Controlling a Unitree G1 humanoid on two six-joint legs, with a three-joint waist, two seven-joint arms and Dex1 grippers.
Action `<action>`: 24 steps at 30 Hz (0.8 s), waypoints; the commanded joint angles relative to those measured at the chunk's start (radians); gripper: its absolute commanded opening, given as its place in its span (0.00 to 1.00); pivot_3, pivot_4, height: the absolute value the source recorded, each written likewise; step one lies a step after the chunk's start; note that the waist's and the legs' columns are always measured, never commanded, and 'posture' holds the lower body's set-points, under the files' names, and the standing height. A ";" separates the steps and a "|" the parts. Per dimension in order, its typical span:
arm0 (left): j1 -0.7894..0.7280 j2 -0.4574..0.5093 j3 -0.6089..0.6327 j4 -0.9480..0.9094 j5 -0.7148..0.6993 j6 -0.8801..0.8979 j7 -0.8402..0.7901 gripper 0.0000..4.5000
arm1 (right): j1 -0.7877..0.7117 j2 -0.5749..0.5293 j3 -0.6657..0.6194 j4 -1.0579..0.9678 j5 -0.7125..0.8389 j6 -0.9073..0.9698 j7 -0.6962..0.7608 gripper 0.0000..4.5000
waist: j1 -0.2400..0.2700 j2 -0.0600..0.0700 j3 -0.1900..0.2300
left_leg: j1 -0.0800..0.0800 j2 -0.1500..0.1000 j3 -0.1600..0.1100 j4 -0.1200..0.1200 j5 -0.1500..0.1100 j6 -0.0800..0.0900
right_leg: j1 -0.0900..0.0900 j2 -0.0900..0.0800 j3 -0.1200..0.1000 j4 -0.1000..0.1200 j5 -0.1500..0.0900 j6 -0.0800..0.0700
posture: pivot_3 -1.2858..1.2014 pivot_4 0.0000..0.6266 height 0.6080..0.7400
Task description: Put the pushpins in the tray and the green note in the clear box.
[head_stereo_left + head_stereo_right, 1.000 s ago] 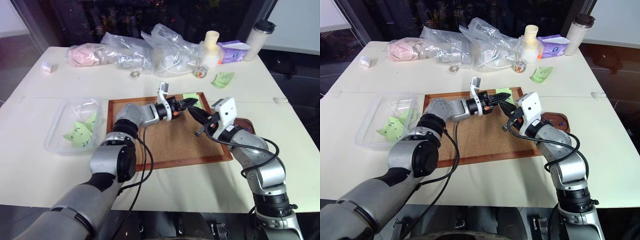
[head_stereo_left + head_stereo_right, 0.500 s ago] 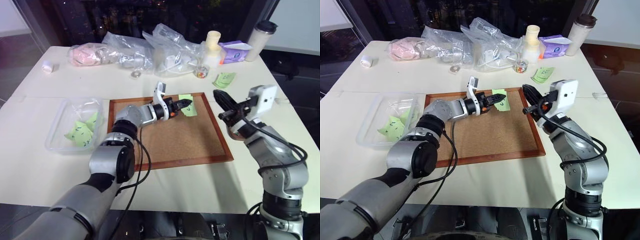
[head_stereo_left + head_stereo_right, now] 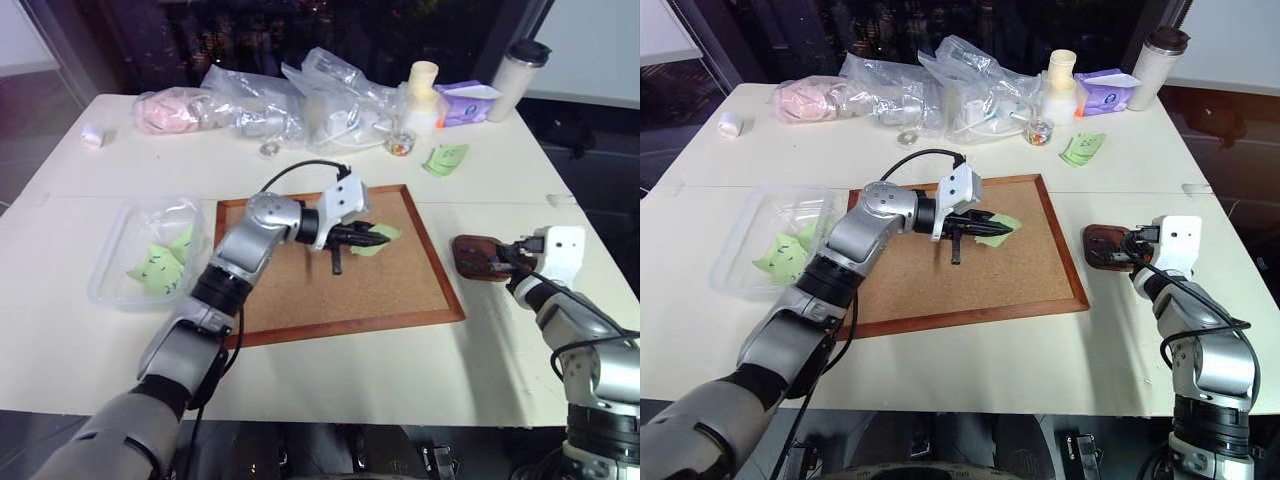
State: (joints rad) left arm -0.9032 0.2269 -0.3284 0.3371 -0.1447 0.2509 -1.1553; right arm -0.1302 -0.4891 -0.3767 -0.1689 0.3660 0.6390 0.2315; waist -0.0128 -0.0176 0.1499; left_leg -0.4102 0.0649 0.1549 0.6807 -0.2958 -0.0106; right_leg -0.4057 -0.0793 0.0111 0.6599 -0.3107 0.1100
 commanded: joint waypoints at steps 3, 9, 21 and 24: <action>-0.005 0.000 0.029 -0.032 -0.021 0.010 0.012 0.00 | -0.047 -0.011 -0.010 0.063 -0.003 -0.055 0.033 0.13 | 0.000 0.000 0.000 | 0.000 0.000 0.000 0.000 0.000 0.000 | 0.000 0.000 0.000 0.000 0.000 0.000 | 0.52 0.24 0.96; 0.019 0.009 0.033 -0.070 -0.032 0.038 0.022 0.00 | -0.045 -0.003 -0.019 0.062 0.005 -0.066 0.045 0.77 | 0.000 0.000 0.000 | 0.000 0.000 0.000 0.000 0.000 0.000 | 0.000 0.000 0.000 0.000 0.000 0.000 | 0.52 0.24 0.96; 0.003 -0.003 0.116 -0.062 -0.052 0.080 0.149 0.00 | -0.046 -0.001 -0.052 -0.024 0.028 -0.094 0.033 0.99 | 0.000 0.000 0.000 | 0.000 0.000 -0.001 0.001 0.000 0.000 | 0.000 0.000 0.000 0.001 0.000 0.000 | 0.52 0.24 0.96; -0.066 0.030 0.242 -0.045 0.002 0.140 0.400 0.00 | -0.112 -0.019 -0.021 -0.101 0.074 -0.069 0.075 0.99 | -0.007 0.001 0.002 | 0.000 0.000 -0.001 0.001 0.000 0.000 | 0.000 0.000 0.000 0.001 0.000 0.000 | 0.52 0.24 0.96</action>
State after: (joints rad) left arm -0.9093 0.2338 -0.1781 0.3146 -0.1597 0.3687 -0.8710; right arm -0.1979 -0.4869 -0.3973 -0.1827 0.3994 0.5730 0.2805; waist -0.0196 -0.0170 0.1517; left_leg -0.4102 0.0654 0.1523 0.6824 -0.2958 -0.0105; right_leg -0.4066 -0.0793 0.0120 0.6624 -0.3106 0.1103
